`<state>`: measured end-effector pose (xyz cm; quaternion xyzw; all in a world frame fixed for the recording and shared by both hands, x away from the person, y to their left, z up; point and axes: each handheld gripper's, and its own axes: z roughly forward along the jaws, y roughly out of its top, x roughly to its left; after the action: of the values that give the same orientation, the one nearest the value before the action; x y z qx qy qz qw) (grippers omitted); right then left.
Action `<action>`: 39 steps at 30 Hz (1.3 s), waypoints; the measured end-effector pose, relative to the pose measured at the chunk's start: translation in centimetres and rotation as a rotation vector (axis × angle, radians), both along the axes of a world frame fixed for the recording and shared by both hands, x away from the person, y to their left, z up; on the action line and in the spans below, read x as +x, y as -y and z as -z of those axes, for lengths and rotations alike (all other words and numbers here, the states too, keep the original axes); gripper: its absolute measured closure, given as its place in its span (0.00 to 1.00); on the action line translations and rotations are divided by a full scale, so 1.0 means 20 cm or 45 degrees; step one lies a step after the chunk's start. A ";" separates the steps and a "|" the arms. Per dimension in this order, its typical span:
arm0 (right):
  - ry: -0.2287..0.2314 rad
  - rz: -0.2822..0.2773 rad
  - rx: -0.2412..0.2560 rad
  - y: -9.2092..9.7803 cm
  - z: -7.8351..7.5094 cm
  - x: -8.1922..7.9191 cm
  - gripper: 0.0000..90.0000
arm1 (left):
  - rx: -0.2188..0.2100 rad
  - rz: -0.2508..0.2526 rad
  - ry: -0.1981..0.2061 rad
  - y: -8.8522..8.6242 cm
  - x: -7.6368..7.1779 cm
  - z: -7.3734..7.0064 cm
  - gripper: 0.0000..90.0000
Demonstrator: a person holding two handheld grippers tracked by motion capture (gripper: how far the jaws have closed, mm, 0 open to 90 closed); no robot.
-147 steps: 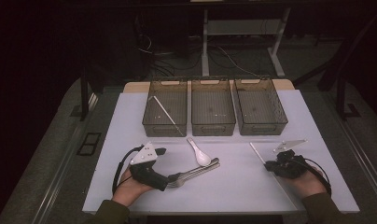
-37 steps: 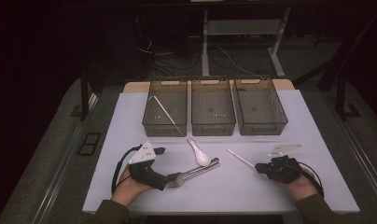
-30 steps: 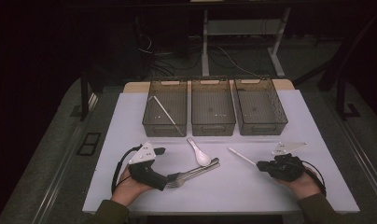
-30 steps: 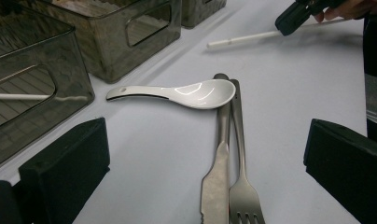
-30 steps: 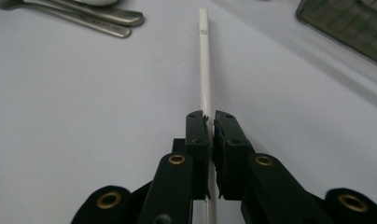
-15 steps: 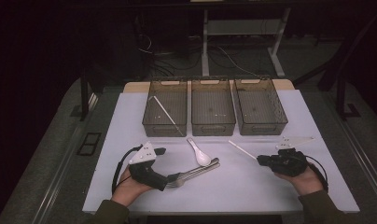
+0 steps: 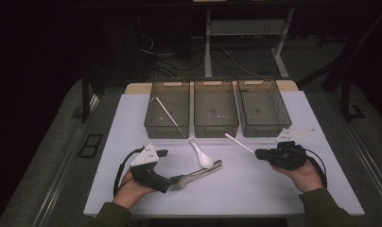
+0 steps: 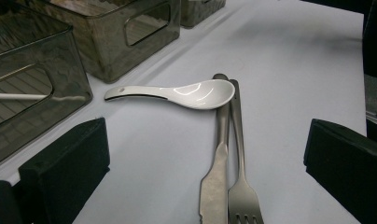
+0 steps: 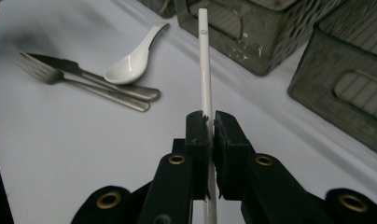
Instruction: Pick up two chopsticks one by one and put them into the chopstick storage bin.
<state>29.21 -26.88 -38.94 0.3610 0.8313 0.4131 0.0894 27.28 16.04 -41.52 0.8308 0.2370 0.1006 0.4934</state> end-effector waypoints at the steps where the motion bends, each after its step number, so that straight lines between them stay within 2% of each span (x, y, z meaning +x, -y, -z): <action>1: -0.003 0.006 0.002 0.00 -0.01 0.01 0.94 | 0.000 0.002 0.001 0.00 0.00 0.00 0.00; 13: 0.046 0.015 0.022 -0.09 -0.09 0.09 0.94 | -0.009 -0.008 -0.012 0.00 0.00 0.00 0.00; 20: 0.039 0.021 0.006 -0.17 -0.10 0.15 0.94 | -0.010 -0.018 -0.002 0.00 0.00 -0.01 0.00; 31: 0.041 0.009 -0.007 -0.37 -0.12 0.28 0.94 | -0.020 -0.022 0.004 0.01 0.00 0.00 0.00; 39: 0.037 -0.006 -0.016 -0.53 -0.17 0.39 0.94 | -0.024 -0.021 -0.001 0.01 0.00 0.00 0.00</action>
<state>37.02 -16.24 -35.60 0.3525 0.8333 0.4133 0.1029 27.23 15.89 -41.50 0.8241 0.2451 0.1022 0.5004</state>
